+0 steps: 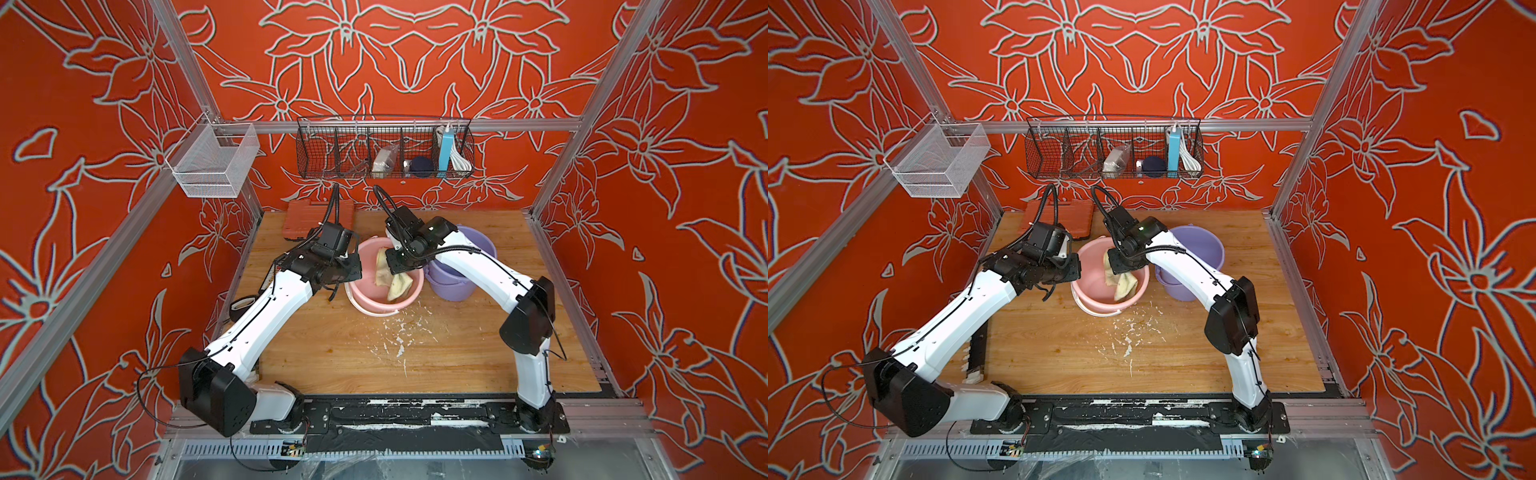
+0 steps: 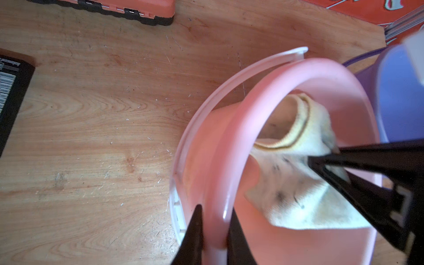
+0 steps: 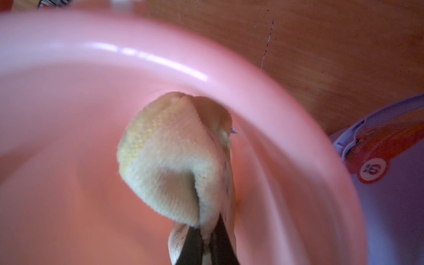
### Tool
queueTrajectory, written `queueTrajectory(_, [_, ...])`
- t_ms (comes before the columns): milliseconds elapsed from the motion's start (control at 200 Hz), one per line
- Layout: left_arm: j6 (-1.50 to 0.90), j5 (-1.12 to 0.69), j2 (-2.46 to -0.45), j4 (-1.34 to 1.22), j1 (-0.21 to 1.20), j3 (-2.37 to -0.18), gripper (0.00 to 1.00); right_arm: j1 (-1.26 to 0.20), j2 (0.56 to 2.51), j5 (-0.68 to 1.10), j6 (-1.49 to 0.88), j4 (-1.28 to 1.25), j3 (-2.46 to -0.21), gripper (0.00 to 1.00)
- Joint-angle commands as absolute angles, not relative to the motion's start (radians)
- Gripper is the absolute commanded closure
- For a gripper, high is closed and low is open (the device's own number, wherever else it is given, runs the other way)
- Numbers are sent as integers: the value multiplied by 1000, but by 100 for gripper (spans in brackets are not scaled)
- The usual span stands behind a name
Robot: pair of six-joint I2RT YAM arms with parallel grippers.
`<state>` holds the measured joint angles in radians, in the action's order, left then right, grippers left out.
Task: Wipe the inside of the bucket with a cloth
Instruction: Wipe the dirt from the inside of the bucket.
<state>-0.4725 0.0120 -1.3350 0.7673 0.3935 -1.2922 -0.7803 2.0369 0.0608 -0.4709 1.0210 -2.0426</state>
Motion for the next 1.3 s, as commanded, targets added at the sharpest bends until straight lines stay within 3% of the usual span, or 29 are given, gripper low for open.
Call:
queueTrajectory(0, [-495,-90,-1290,781,390,-1336,100,-777,2056,17,-515,970,-2097,100])
queueTrajectory(220, [-536,-206,-1323,799,391,-1342,100,-792,2030,65,-542,811,-2067,100])
queueTrajectory(440, [-543,-204,-1344,762,391,-1316,100,-818,2079,353,-506,719,-2096,100])
queueTrajectory(591, [-533,-184,-1335,760,390,-1321,100,-821,2083,447,-445,722,-2057,100])
queueTrajectory(751, [-537,-183,-1345,767,390,-1318,100,-820,2062,268,-454,749,-2039,100])
queueTrajectory(1166, [-493,-52,-1333,836,388,-1330,100,-792,2197,-281,-334,1162,-2367,100])
queueTrajectory(1296, [-488,-3,-1350,844,390,-1347,100,-792,2171,-373,-305,1216,-2317,100])
